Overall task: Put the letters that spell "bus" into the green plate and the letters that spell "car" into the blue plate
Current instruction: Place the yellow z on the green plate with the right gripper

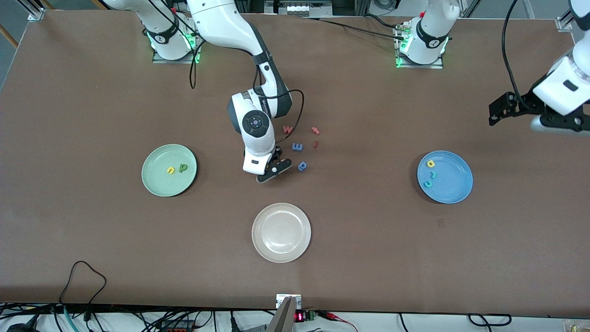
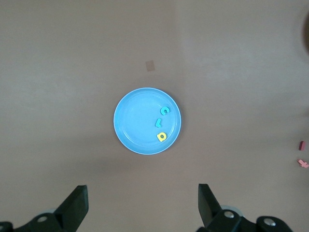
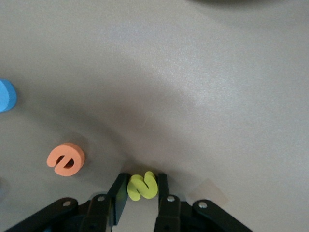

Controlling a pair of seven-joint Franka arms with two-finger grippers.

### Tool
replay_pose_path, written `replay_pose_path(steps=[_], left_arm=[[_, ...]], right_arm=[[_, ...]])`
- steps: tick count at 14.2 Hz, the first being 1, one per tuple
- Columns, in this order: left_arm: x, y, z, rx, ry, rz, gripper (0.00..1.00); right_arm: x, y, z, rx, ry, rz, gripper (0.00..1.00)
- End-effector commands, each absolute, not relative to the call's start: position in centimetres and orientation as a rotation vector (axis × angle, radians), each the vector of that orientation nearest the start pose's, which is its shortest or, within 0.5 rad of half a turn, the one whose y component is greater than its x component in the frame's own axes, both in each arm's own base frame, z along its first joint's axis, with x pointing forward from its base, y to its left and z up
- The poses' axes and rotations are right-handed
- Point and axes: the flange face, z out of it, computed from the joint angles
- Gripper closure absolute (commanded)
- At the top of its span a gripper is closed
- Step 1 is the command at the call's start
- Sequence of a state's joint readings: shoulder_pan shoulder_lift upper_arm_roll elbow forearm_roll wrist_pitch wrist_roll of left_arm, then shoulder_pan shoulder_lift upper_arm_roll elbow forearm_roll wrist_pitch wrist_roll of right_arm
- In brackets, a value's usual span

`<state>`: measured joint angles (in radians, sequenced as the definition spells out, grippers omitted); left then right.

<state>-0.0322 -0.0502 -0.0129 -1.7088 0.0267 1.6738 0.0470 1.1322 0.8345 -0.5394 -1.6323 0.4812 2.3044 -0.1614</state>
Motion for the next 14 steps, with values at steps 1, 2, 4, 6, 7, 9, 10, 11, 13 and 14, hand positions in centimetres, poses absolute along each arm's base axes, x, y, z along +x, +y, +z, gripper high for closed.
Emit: replay_pose_path(steps=[1,2,4,6,7,9,10,11,13,14], left_arm=[[53.9,-2.3,59.6,-3.126,0.167,-0.048,0.00],[53.9,-2.8,59.6,-3.125,0.184,-0.048,0.00],[53.8,-3.3,59.8,-3.122,0.199,-0.048,0.00],[53.9,-3.3,60.0,-3.122,0.198,-0.043,0.00],[53.9,-3.4,59.9,-3.124,0.201,-0.041,0.00],[53.8,-3.7,59.9,-3.123,0.210,-0.031,0.00],[53.7,-3.8,59.9,-3.124,0.212,-0.022,0.00],[53.7,-3.9,59.9,-3.124,0.217,-0.019,0.00],[53.7,-3.9,59.9,-3.123,0.229,-0.019,0.00],[53.6,-4.0,59.9,-3.122,0.241,-0.012,0.00]], right_arm=[[53.7,42.2,17.2,-3.050,-0.878,0.027,0.77],[54.0,41.8,17.6,-3.052,-0.877,0.028,0.80],[55.4,39.3,20.1,-3.055,-0.793,0.083,0.85],[57.3,34.8,23.2,-3.105,-0.693,0.197,0.85],[58.5,31.8,24.9,-3.132,-0.638,0.240,0.85],[60.1,26.5,26.8,-3.157,-0.591,0.290,0.85],[60.7,23.6,27.5,-3.175,-0.560,0.296,0.85],[60.9,20.9,27.9,-3.174,-0.580,0.321,0.85],[60.4,15.7,27.2,-3.168,-0.608,0.365,0.85],[60.0,13.8,26.4,-3.164,-0.577,0.399,0.85]])
